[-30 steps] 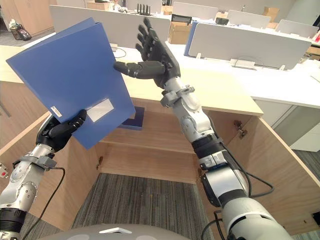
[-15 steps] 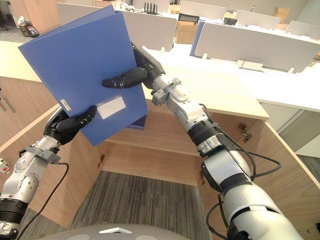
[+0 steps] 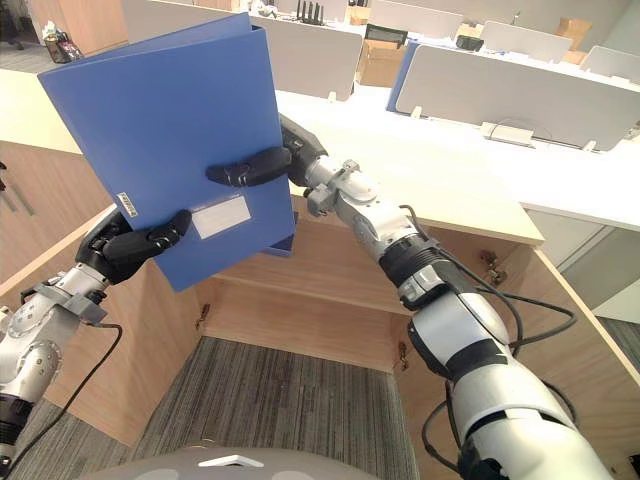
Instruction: Walk over to the cabinet, pick up the folder, carry it to the office cabinet, place the folder inside the office cabinet, then close the office cabinet door
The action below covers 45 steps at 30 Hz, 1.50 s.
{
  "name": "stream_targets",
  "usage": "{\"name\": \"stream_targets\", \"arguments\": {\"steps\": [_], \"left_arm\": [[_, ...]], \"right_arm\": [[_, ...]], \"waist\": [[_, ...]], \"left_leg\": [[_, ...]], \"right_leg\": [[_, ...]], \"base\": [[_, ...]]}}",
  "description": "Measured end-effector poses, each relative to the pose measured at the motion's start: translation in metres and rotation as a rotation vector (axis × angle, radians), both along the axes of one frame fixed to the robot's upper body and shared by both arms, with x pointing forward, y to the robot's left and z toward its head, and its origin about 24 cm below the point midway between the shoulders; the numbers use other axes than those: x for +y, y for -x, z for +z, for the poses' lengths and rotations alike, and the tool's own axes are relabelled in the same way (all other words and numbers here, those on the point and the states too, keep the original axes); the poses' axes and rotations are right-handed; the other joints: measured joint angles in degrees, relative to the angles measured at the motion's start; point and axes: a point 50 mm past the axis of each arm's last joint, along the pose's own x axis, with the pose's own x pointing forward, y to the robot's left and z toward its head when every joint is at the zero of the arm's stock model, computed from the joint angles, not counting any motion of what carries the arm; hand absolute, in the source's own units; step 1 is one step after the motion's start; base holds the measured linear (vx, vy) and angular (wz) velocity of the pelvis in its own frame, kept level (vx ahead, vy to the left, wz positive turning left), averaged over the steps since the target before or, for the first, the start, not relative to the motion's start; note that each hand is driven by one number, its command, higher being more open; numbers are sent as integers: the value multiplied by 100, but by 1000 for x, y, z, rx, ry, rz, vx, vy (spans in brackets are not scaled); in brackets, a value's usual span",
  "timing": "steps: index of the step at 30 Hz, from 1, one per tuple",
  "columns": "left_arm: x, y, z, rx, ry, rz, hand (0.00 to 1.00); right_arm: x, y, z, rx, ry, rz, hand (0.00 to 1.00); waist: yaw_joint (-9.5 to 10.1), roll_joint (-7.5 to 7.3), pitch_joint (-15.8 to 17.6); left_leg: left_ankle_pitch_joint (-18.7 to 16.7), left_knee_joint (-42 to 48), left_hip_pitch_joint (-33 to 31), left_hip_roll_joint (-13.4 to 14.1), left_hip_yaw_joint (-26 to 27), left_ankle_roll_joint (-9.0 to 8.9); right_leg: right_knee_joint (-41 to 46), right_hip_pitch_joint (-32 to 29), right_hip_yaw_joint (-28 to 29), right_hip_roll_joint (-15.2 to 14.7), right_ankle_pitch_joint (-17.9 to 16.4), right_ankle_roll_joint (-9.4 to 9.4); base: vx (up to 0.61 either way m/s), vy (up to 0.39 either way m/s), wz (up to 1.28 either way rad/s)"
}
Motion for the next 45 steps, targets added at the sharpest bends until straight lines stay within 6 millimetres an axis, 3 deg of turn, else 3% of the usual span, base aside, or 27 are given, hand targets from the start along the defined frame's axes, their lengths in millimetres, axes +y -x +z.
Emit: {"name": "stream_targets", "arguments": {"steps": [4, 5, 11, 15, 18, 20, 24, 26, 29, 32, 35, 38, 41, 45], "left_arm": [[-1, 0, -7, 30, 3, -7, 0], [-3, 1, -10, 44, 1, -16, 100], [-16, 3, -26, 109, 14, -61, 100], [-21, 15, -42, 160, 49, -75, 100], [-25, 38, -69, 280, 63, -104, 100], [-27, 65, -93, 408, 74, -126, 100], [-38, 99, -119, 542, 129, -159, 100], [-43, 106, -129, 551, 163, -121, 100], [-45, 116, -158, 592, 253, 70, 100], [-39, 131, -181, 692, 220, 212, 100], [-29, 166, -212, 886, 154, 365, 100], [-22, 197, -230, 1036, 145, 502, 100], [-21, 218, -241, 1133, 149, 636, 100], [-32, 228, -250, 1208, 155, 805, 100]], "right_arm": [[-7, 6, -17, 54, -30, 33, 0], [-10, 8, -25, 85, -47, 25, 0], [-22, 15, -59, 186, -53, -38, 0], [-24, 26, -68, 195, -38, -22, 0], [-27, 39, -85, 232, 25, -1, 0], [-29, 56, -107, 289, 55, 14, 0], [-46, 85, -153, 449, 17, -28, 0], [-56, 104, -176, 535, -85, -120, 0], [-77, 133, -206, 655, -321, -386, 0], [-94, 150, -220, 706, -410, -572, 0], [-122, 170, -233, 733, -501, -819, 0], [-142, 188, -244, 746, -568, -1040, 0], [-147, 201, -258, 794, -641, -1227, 0], [-132, 221, -279, 927, -844, -1415, 0]], "waist": [[-4, -10, -6], [-2, -11, -7], [-14, -13, -8], [-49, -9, -5], [-120, -15, -7], [-162, -17, -5], [-141, -11, 7], [-140, 11, 22], [-248, 167, 116], [-400, 280, 168], [-616, 339, 166], [-638, 340, 162], [-627, 351, 144], [-622, 416, 70]], "left_leg": [[-24, 23, -13, 6, 3, -4], [-28, 23, -17, 6, 2, -2], [-64, 38, -18, 14, 5, -4], [-156, 202, -96, 22, 3, -14], [-164, 217, -96, 22, 0, -18], [-164, 217, -98, 22, 2, -18], [-165, 236, -102, 22, 2, -18], [-179, 279, -119, 20, 2, -11], [-195, 338, -137, 19, 23, -23], [-157, 276, -110, 2, 32, -44], [-37, 29, -87, 4, 68, -51], [64, -144, -62, 38, 148, -42], [96, -304, 103, 75, 256, -30], [109, -406, 268, 92, 406, -13]], "right_leg": [[-27, 37, -1, 8, -4, -6], [-29, 35, -1, 8, -4, -6], [-28, 40, -3, 11, -5, -6], [-28, 40, -3, 35, -10, -12], [-22, 47, -3, 38, -18, -24], [-20, 45, -2, 37, -20, -27], [23, 37, -3, 38, -31, -43], [38, 42, -7, 40, -38, -54], [138, -4, -7, 28, -60, -67], [131, -48, -8, 1, -75, -21], [117, -147, 26, -22, -83, 30], [115, -224, 80, -19, -76, 39], [126, -179, 145, -20, -55, 36], [158, -53, 201, -44, -79, 84]], "base": [[46, 3, -1], [68, 9, 0], [22, 7, 0], [0, 0, 0], [0, 0, 0], [0, 0, 0], [0, 0, 0], [0, 0, 0], [-52, 22, -3], [-77, 17, -1], [-39, 7, -6], [22, -10, -11], [75, -3, -17], [74, 15, -11]]}}
